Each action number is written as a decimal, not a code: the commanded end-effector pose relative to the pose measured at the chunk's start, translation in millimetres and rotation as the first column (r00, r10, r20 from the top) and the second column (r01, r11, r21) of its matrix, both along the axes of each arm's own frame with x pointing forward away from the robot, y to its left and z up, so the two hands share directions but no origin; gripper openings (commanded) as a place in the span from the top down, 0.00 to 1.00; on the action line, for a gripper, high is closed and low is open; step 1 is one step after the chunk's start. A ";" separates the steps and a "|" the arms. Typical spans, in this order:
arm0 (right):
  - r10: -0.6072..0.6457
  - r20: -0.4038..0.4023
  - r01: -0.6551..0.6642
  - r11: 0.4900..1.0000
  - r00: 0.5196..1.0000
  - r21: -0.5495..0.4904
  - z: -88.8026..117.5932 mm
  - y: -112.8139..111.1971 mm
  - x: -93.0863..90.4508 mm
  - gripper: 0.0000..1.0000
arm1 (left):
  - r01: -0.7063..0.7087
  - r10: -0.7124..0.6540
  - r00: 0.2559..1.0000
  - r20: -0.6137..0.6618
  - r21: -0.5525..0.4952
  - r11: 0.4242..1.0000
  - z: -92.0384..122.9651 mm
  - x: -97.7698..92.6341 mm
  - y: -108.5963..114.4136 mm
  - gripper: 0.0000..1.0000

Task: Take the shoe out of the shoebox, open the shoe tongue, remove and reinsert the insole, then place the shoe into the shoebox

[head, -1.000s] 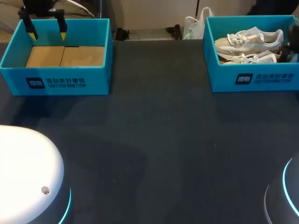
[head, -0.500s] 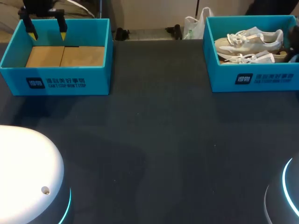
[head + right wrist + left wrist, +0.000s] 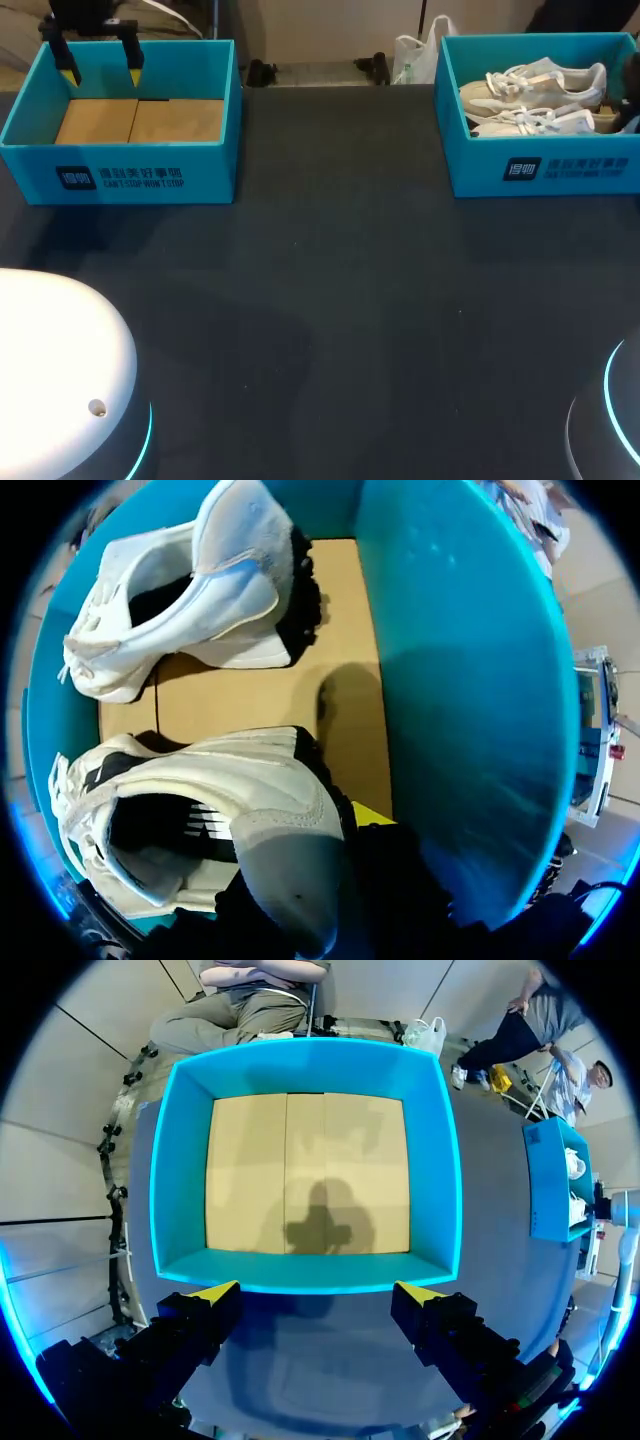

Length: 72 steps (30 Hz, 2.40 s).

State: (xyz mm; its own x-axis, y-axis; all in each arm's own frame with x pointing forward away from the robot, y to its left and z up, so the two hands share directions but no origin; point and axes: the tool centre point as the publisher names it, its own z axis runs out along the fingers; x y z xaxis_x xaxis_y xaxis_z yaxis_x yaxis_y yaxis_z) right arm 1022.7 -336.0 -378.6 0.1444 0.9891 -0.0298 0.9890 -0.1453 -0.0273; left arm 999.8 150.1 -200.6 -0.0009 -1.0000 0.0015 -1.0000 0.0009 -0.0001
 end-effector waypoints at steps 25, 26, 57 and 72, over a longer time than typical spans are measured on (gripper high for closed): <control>-0.097 0.073 0.100 0.994 0.993 -0.033 95.8 9.7 -0.5 1.00 | 0.000 0.000 1.000 0.000 0.000 1.000 0.1 0.1 0.0 0.00; -0.105 0.073 0.108 0.993 0.992 -0.037 97.9 9.9 0.3 1.00 | 0.000 0.000 1.000 0.000 0.000 1.000 0.1 0.1 0.0 0.00; -0.175 0.082 0.185 0.973 0.981 -0.135 205.0 117.0 -98.5 1.00 | 0.000 0.000 1.000 0.000 0.000 1.000 0.1 0.1 0.0 0.00; -0.188 0.045 0.193 0.970 0.981 -0.150 212.2 172.5 -130.0 1.00 | 0.000 0.000 1.000 0.000 0.000 1.000 0.1 0.1 0.0 0.00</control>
